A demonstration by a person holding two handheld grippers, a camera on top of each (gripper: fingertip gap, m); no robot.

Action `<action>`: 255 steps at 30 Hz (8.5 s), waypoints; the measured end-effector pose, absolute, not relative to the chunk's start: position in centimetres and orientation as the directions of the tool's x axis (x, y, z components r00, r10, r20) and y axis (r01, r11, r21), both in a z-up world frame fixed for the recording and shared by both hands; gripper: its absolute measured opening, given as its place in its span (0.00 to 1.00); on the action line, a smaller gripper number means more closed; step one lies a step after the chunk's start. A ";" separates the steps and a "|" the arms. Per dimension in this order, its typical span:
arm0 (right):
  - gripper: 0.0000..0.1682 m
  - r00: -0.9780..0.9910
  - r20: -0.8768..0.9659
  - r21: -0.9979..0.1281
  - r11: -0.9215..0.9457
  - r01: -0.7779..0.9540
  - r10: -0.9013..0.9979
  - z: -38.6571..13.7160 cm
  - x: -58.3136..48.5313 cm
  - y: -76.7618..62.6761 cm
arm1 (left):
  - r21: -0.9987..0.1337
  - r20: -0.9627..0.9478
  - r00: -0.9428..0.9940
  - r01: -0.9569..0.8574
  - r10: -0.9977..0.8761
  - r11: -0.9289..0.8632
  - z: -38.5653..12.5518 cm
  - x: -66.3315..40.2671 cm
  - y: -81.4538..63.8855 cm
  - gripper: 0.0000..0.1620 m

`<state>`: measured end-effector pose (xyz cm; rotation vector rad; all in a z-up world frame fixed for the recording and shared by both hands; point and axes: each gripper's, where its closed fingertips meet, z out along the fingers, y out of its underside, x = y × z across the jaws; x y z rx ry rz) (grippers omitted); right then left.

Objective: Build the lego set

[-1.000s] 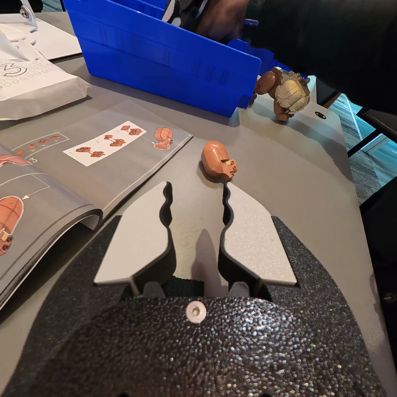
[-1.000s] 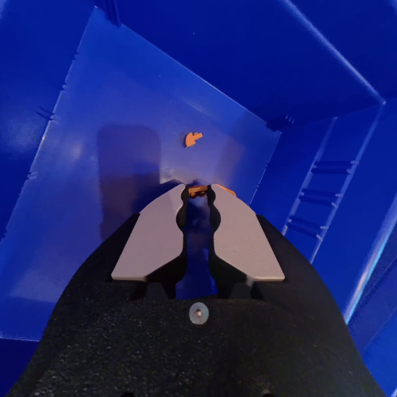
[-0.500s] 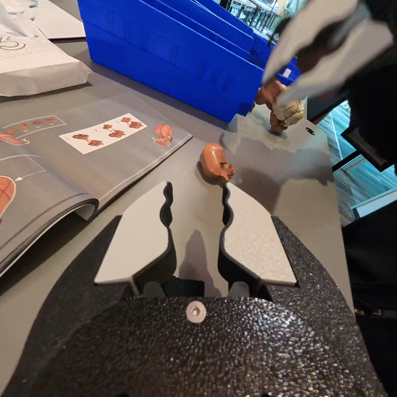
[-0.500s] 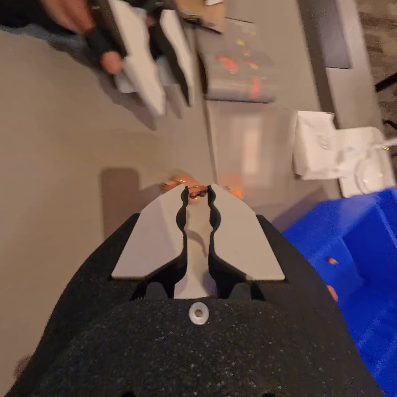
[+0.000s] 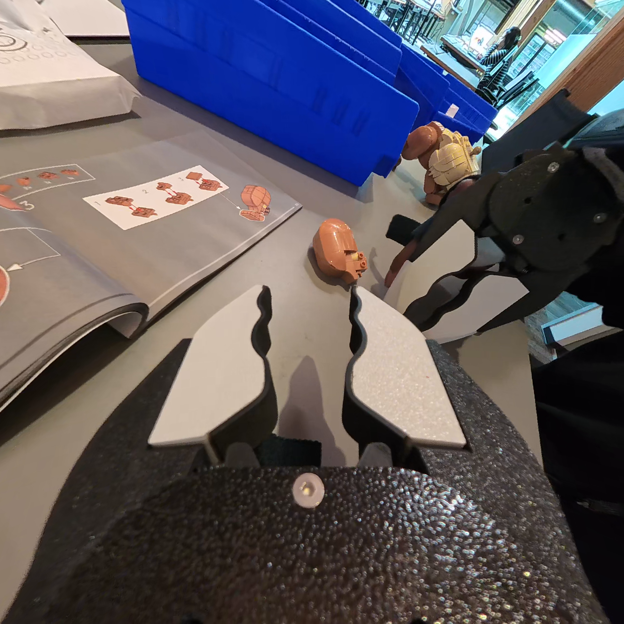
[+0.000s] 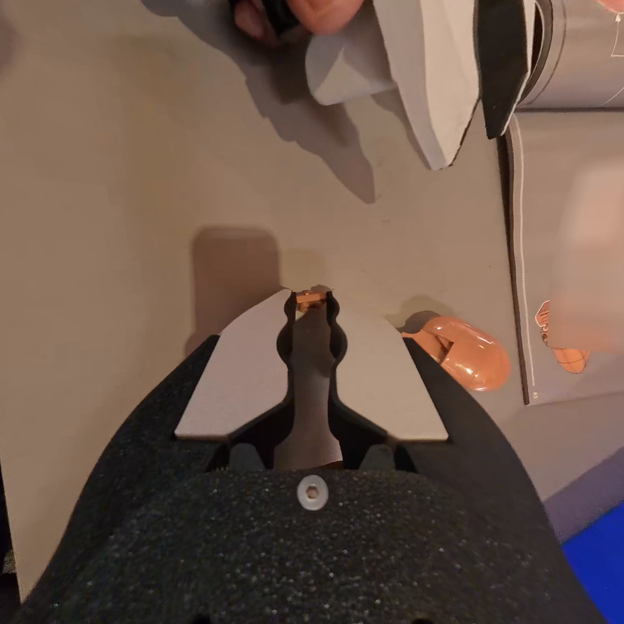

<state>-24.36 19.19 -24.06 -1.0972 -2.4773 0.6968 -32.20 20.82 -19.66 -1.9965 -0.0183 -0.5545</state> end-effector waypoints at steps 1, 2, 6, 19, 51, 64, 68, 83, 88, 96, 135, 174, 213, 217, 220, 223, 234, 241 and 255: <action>0.10 -0.641 0.104 -0.568 0.575 0.589 0.760 -24.0 -24.4 19.2 | -0.841 0.393 0.892 0.250 -0.223 -0.480 -19.6 -32.2 20.8 0.27; 0.11 -0.642 0.098 -0.578 0.569 0.586 0.761 -23.8 -24.4 19.3 | -0.840 0.395 0.891 0.253 -0.223 -0.480 -19.6 -32.2 20.8 0.27; 0.17 -0.618 0.081 -0.639 0.517 0.570 0.782 -22.5 -24.3 19.7 | -0.835 0.408 0.885 0.263 -0.224 -0.483 -19.6 -32.2 20.8 0.27; 0.20 -0.201 0.244 -0.798 0.314 0.515 0.949 -10.7 -19.1 34.7 | -0.813 0.471 0.851 0.317 -0.233 -0.488 -19.6 -32.4 20.8 0.27; 0.15 -0.160 0.357 -0.675 0.372 0.636 0.920 -12.7 -19.2 42.5 | -0.795 0.514 0.824 0.355 -0.237 -0.491 -19.5 -32.6 20.8 0.27; 0.17 -0.560 0.317 -0.218 0.634 0.742 0.765 -18.4 -21.0 50.8 | -0.772 0.560 0.799 0.405 -0.222 -0.491 -19.5 -33.2 21.2 0.27; 0.17 -0.578 0.256 -0.181 0.626 0.758 0.775 -21.6 -22.6 50.6 | -0.766 0.566 0.794 0.407 -0.222 -0.497 -19.6 -33.2 21.3 0.27; 0.16 -0.389 0.061 -0.215 0.392 0.894 0.919 -24.6 -23.9 50.8 | -0.777 0.552 0.801 0.393 -0.232 -0.491 -19.5 -33.0 21.2 0.27; 0.11 -0.369 0.061 -0.196 0.374 0.907 0.927 -24.3 -23.2 50.6 | -0.782 0.543 0.806 0.385 -0.234 -0.490 -19.5 -32.9 21.1 0.27; 0.10 -0.402 0.120 -0.633 0.381 0.673 0.908 -12.2 -21.3 38.0 | -0.790 0.523 0.817 0.359 -0.243 -0.497 -19.6 -32.5 20.9 0.27; 0.19 -0.154 0.156 -0.392 0.204 0.897 0.976 -24.0 -34.8 57.9 | -0.777 0.557 0.795 0.396 -0.242 -0.489 -19.4 -32.8 20.9 0.27; 0.14 -0.442 0.061 -0.741 0.337 0.581 0.895 -19.8 -21.0 26.2 | -0.804 0.493 0.836 0.331 -0.241 -0.494 -19.6 -32.2 20.8 0.27; 0.11 -0.365 0.177 -0.981 0.195 0.013 0.914 -13.4 -27.2 23.7 | -0.975 0.102 0.943 0.032 -0.316 -0.220 -16.4 -31.2 21.2 0.27; 0.10 -0.351 0.195 -0.976 0.216 0.022 0.916 -13.7 -27.1 23.9 | -0.975 0.096 0.943 0.025 -0.317 -0.222 -16.5 -31.1 21.2 0.27; 0.09 -0.346 0.202 -0.975 0.223 0.021 0.916 -13.8 -27.0 23.9 | -0.974 0.094 0.944 0.021 -0.318 -0.226 -16.6 -31.0 21.2 0.27; 0.09 -0.336 0.231 -0.967 0.253 0.021 0.913 -14.0 -27.0 24.0 | -0.973 0.091 0.944 0.017 -0.316 -0.228 -16.6 -31.0 21.2 0.27; 0.08 -0.314 0.237 -0.966 0.257 0.022 0.919 -14.2 -27.0 24.3 | -0.974 0.095 0.949 0.026 -0.300 -0.226 -16.6 -31.3 21.3 0.27; 0.07 -0.306 0.250 -0.963 0.269 0.020 0.919 -14.2 -27.1 24.4 | -0.974 0.086 0.951 0.018 -0.298 -0.224 -16.6 -31.3 21.3 0.27; 0.06 -0.282 0.312 -0.945 0.326 0.003 0.907 -14.0 -27.1 24.5 | -0.976 0.060 0.956 -0.003 -0.287 -0.217 -16.5 -31.4 21.3 0.27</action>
